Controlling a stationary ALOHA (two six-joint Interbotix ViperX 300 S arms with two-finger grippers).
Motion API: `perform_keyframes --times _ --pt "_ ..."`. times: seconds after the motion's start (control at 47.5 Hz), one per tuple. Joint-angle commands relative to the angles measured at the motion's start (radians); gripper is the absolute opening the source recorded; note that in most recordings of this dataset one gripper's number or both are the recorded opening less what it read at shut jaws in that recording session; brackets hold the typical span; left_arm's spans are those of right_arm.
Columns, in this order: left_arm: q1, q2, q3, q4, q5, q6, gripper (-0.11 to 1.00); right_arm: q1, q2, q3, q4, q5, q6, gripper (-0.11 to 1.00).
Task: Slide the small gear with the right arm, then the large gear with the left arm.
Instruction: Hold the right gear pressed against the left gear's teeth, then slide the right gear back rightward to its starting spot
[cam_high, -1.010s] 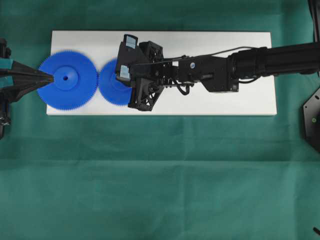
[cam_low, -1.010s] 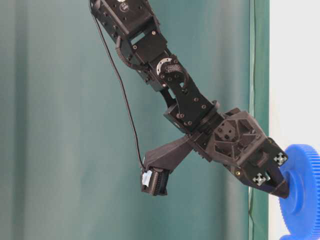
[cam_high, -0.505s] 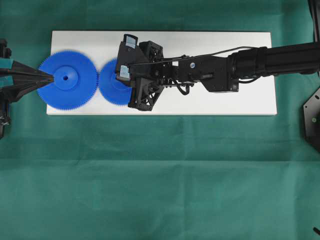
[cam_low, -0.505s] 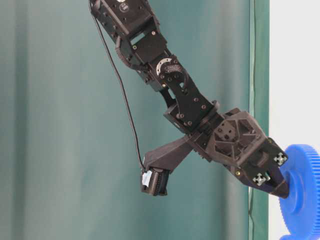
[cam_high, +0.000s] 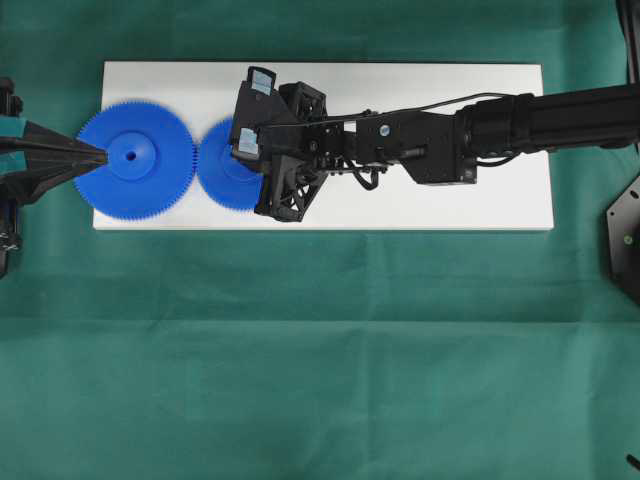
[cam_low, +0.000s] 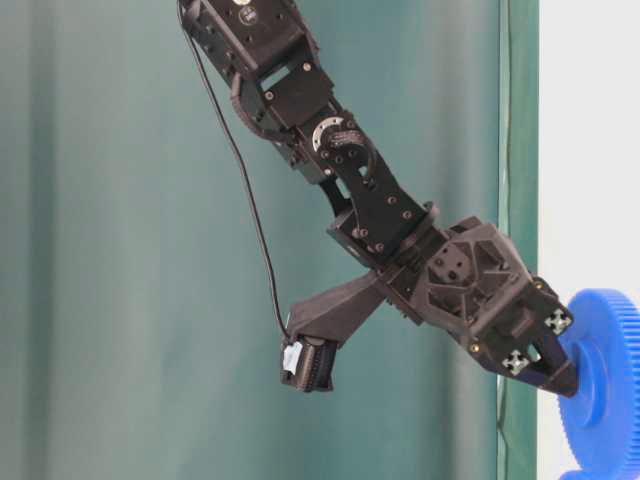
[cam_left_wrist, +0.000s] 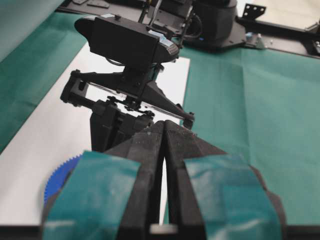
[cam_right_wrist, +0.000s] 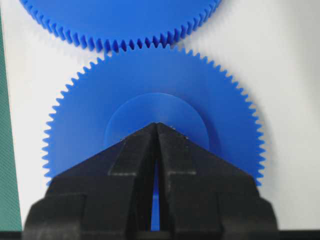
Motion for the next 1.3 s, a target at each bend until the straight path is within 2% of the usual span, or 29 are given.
perform_keyframes --times 0.0,0.274,0.463,0.61,0.989,1.284 --pt "0.002 0.006 -0.012 -0.002 -0.006 0.000 0.00 -0.002 -0.008 -0.008 -0.002 0.002 0.006 0.50" --pt "0.002 0.006 -0.012 -0.002 -0.008 0.000 0.00 -0.012 -0.008 0.006 -0.002 0.006 0.011 0.50" --pt "0.002 0.006 -0.014 -0.002 -0.006 -0.011 0.00 -0.031 -0.029 0.084 -0.002 0.008 0.041 0.50" --pt "0.002 0.006 -0.012 -0.002 -0.006 -0.012 0.00 -0.064 -0.104 0.215 -0.002 0.011 0.091 0.50" --pt "0.002 0.011 -0.017 -0.002 -0.006 -0.011 0.00 -0.130 -0.354 0.601 -0.002 0.040 0.267 0.50" --pt "0.002 0.017 -0.026 -0.002 -0.006 -0.011 0.00 -0.146 -0.499 0.776 -0.002 0.100 0.350 0.50"
